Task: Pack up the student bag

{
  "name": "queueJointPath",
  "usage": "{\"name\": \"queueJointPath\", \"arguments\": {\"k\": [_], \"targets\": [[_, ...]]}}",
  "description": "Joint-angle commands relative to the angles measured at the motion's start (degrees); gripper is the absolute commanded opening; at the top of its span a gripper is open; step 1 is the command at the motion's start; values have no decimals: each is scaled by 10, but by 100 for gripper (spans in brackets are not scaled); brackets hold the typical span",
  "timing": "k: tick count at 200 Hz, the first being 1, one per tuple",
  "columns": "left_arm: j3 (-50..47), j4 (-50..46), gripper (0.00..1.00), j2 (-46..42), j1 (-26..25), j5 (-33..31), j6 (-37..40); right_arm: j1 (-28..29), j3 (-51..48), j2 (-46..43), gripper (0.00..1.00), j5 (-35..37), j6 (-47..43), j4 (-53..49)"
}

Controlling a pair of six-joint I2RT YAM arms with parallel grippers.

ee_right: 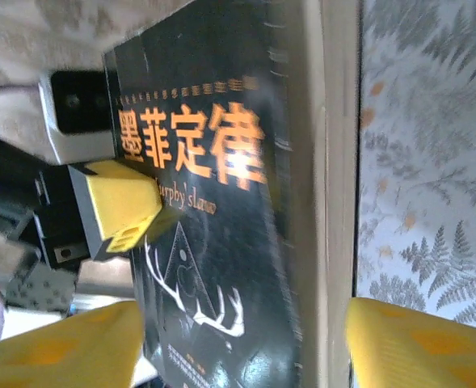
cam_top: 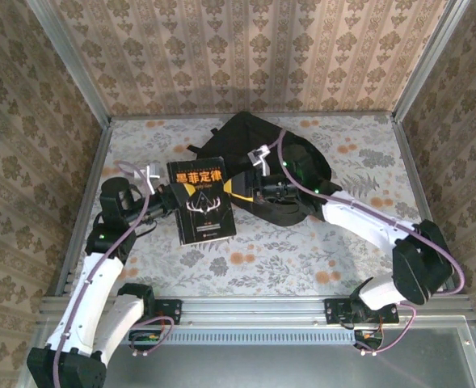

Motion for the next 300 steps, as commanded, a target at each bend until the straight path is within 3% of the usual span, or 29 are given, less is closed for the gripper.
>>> {"name": "queueJointPath", "arguments": {"k": [1,45,78,115,167,221,251,300], "targets": [[-9,143,0,-10,-15,-91,-96,-2,-60,-18,76,104,112,119],[-22,211,0,-26,-109,-371,-143,3,-163,-40,80,200,289,277],[-6,252,0,1,-159,-475,-167,35,-190,-37,92,241,328,371],[13,280,0,42,-185,-507,-180,71,-185,19,100,272,381,517],[21,302,0,58,-212,-544,-188,117,-152,66,100,317,376,579],[26,302,0,58,-223,-561,-186,141,-146,75,98,382,367,568],[31,293,0,58,-223,-570,-185,142,-153,70,98,380,349,535],[40,290,0,62,-223,-568,-185,143,-169,103,98,385,361,566]]}}
